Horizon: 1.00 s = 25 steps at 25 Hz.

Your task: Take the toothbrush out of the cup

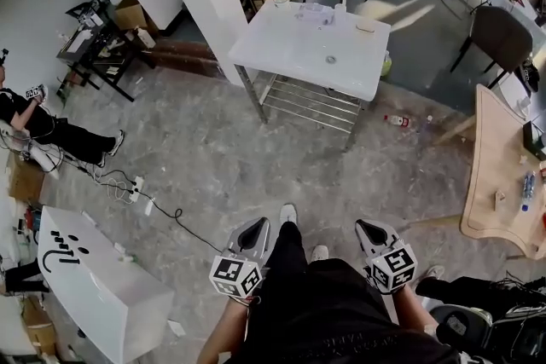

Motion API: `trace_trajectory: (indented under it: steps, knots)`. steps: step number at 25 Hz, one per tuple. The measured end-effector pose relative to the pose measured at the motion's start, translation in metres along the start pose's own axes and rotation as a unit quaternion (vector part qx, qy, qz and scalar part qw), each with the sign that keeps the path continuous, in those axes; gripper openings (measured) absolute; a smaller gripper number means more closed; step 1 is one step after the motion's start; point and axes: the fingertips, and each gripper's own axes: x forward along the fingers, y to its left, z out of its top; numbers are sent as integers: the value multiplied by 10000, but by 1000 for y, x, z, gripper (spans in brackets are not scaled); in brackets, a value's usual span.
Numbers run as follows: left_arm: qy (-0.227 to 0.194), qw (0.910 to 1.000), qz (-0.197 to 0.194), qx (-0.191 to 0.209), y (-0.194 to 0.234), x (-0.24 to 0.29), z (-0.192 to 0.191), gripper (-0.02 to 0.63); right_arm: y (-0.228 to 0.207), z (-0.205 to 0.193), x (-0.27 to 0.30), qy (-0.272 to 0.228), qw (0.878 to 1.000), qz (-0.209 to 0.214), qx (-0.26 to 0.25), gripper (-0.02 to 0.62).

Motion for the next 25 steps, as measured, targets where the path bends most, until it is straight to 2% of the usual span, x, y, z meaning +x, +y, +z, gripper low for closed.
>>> trace_trajectory:
  steps: [4,12,20,25]
  knots:
    - [-30,10000,-77,49,0,11,6,9,-8,10,4,-144,9998,-36,118,12]
    - [-18,9998,-192,113,11,37,17,9,-19,16,23,-56,9999,-62,-61,12]
    - [61,9993,-367,-76,45,79,22,9,-32,31,65,262,9996,-85,-67,12]
    - [103,9988,-427,-202,81,111,37,9,-43,57,105,319,9994,-127,-94,12]
